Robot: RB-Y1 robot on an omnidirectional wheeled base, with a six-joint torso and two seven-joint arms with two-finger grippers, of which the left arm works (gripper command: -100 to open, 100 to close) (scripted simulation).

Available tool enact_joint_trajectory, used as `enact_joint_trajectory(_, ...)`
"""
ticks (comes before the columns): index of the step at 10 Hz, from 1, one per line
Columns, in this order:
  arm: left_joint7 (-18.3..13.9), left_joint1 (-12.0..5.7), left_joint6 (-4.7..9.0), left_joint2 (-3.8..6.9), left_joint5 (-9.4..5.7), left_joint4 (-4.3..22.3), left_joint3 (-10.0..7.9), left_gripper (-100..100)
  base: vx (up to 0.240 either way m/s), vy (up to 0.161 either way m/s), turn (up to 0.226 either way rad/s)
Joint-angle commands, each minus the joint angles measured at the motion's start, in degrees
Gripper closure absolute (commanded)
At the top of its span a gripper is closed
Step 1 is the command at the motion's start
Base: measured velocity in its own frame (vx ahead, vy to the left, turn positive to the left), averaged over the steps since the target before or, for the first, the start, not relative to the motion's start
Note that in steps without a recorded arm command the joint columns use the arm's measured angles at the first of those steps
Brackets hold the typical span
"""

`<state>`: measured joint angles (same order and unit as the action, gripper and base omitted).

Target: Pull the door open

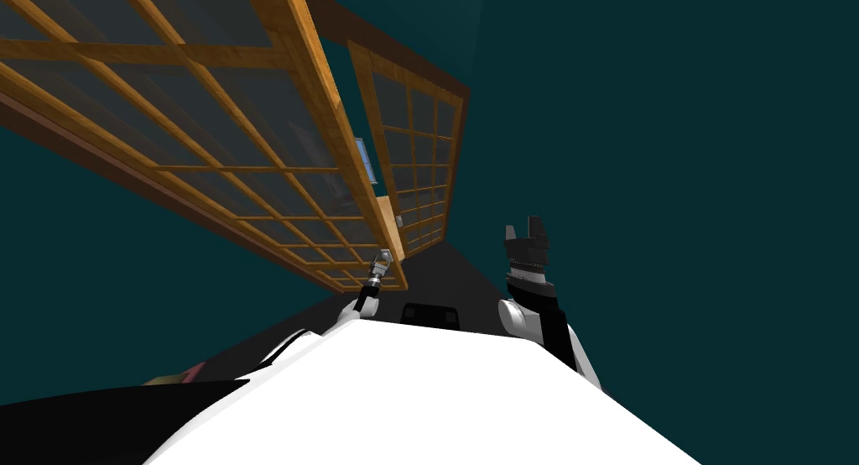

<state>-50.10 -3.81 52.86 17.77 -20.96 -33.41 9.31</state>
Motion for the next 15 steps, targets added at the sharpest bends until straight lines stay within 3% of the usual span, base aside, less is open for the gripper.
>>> enact_joint_trajectory(1, -2.1, 0.15, -0.26, -0.06, -0.56, -0.5, 0.29, -100, -0.062, 0.017, -0.012)
enact_joint_trajectory(3, -5.7, 0.25, -0.73, -0.33, -2.44, -1.4, 1.33, -100, -0.071, 0.016, -0.026)
enact_joint_trajectory(6, -9.1, 0.30, -0.97, -0.46, -3.40, -1.8, 1.86, -100, -0.049, 0.013, -0.015)
enact_joint_trajectory(8, -12.9, 0.40, -1.44, -0.73, -5.32, -2.7, 2.93, -100, -0.063, 0.023, -0.030)
enact_joint_trajectory(11, -16.2, 0.45, -1.67, -0.86, -6.26, -3.2, 3.45, -100, -0.046, 0.017, -0.015)
enact_joint_trajectory(13, -19.9, 0.54, -2.10, -1.11, -8.05, -4.0, 4.44, -100, -0.060, 0.014, -0.025)
enact_joint_trajectory(15, -22.9, 0.58, -2.30, -1.22, -8.89, -4.4, 4.91, -100, -0.052, 0.018, -0.016)
